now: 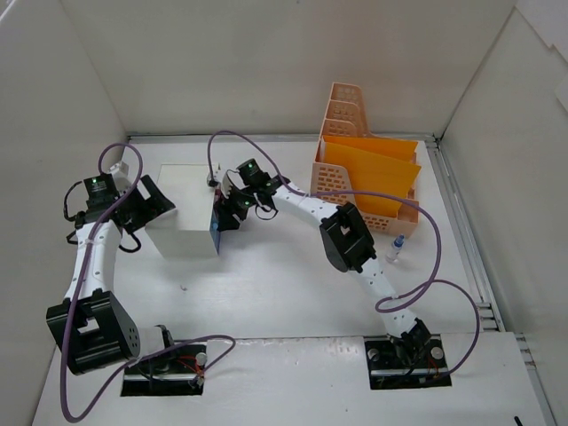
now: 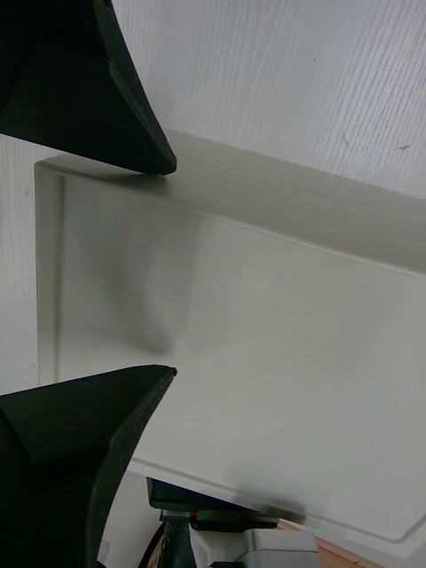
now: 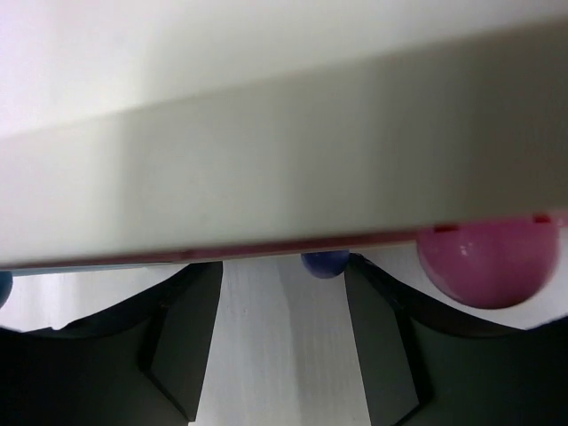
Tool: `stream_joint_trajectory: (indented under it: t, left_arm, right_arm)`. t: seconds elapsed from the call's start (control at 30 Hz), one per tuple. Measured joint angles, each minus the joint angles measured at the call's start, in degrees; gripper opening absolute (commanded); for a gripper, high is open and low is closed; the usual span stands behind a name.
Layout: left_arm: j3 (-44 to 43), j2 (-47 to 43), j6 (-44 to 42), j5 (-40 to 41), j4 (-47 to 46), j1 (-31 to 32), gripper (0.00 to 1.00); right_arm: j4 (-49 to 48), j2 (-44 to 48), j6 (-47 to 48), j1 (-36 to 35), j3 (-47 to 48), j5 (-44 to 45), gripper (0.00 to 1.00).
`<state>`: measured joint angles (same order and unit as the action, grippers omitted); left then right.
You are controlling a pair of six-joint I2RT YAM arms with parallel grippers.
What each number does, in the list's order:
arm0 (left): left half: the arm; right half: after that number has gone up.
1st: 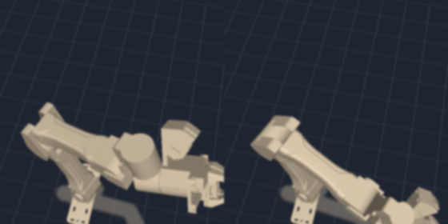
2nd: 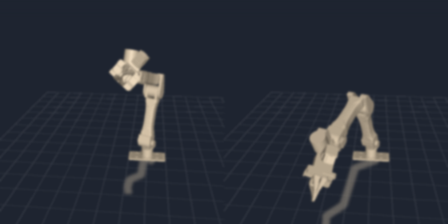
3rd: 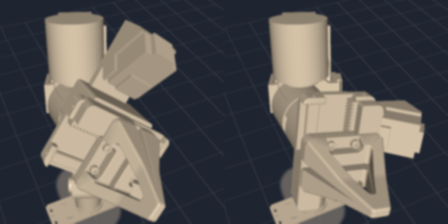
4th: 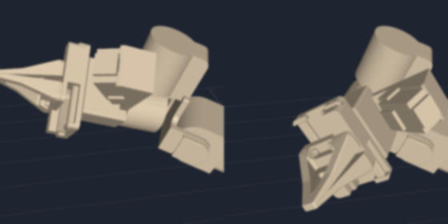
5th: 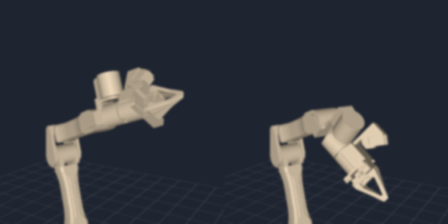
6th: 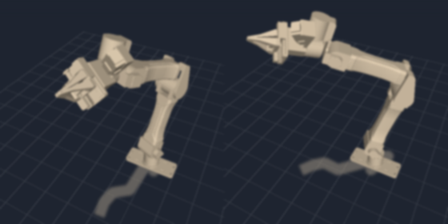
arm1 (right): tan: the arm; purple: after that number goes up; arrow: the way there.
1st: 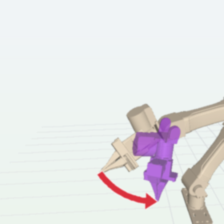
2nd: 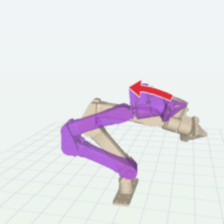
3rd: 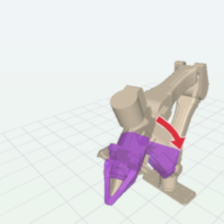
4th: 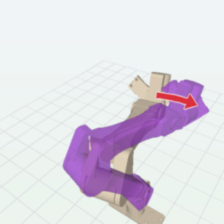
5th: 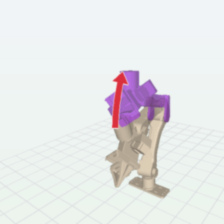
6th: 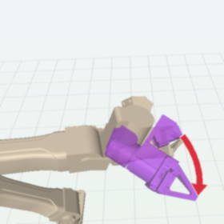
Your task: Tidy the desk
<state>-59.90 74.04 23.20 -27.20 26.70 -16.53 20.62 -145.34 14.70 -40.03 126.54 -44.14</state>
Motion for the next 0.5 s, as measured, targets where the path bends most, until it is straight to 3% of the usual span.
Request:
stream_joint_trajectory:
  t: [0.17,0.4,0.5]
  left_arm:
    - [0.0,0.0,0.0,0.0,0.0,0.0,0.84]
    - [0.0,0.0,0.0,0.1,0.1,0.0,0.84]
    - [0.0,0.0,0.0,0.1,0.1,0.0,0.84]
  right_arm:
    - [-0.9,0.0,-1.8,0.2,0.0,-0.1,0.5]
    - [-2.6,-0.1,-3.1,0.9,0.1,0.5,0.16]
    - [-2.8,-0.1,-3.1,1.1,0.1,0.3,0.09]
